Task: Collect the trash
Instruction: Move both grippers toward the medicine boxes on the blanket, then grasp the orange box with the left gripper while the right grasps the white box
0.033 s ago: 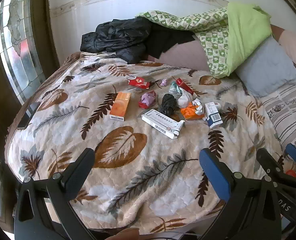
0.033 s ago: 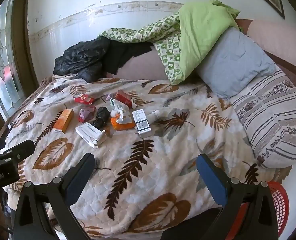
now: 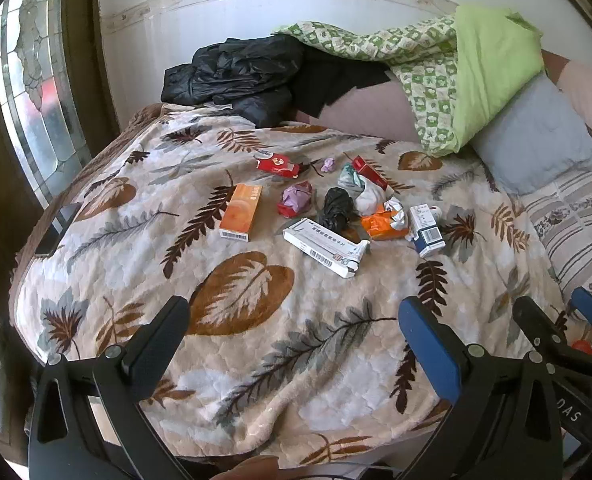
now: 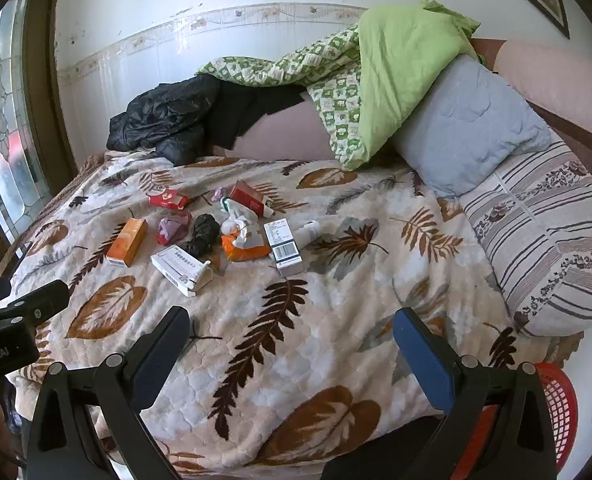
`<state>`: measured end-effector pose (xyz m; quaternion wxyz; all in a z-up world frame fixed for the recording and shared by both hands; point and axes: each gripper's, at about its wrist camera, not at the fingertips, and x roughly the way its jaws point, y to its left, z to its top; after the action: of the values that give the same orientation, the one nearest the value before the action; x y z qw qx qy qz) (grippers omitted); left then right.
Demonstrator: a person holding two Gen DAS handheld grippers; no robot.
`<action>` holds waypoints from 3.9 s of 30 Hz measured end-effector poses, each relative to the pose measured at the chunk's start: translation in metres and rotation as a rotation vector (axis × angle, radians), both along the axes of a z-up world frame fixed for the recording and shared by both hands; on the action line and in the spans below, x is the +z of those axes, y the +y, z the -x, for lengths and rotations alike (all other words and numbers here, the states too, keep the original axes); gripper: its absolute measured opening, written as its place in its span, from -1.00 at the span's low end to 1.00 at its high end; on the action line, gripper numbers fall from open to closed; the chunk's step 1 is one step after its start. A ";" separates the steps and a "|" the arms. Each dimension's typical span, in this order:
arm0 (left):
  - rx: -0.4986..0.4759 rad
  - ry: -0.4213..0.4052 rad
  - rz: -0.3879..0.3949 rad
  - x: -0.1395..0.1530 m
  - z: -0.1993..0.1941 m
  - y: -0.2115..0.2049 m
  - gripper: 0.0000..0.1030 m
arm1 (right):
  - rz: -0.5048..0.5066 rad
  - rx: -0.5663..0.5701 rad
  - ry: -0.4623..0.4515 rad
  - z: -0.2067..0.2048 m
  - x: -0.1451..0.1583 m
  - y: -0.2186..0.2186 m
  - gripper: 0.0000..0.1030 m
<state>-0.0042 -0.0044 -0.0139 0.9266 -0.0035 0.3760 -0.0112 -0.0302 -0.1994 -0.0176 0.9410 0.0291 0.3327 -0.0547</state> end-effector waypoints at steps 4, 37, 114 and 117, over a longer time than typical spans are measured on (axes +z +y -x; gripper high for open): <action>0.005 0.002 0.010 0.003 0.007 0.001 1.00 | 0.003 -0.009 0.002 0.002 0.002 -0.002 0.98; -0.162 -0.112 0.019 0.020 0.072 -0.015 1.00 | -0.014 -0.089 0.014 0.006 0.007 -0.021 0.98; 0.026 0.145 -0.063 -0.046 -0.140 0.056 1.00 | -0.106 0.166 0.140 -0.123 -0.051 -0.020 0.91; 0.004 0.179 -0.056 -0.059 -0.160 0.046 1.00 | -0.129 0.162 0.221 -0.156 -0.075 -0.025 0.46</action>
<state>0.1558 0.0419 -0.0728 0.8890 0.0209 0.4575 0.0017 0.1254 -0.2244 -0.0929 0.8961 0.0562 0.4385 0.0401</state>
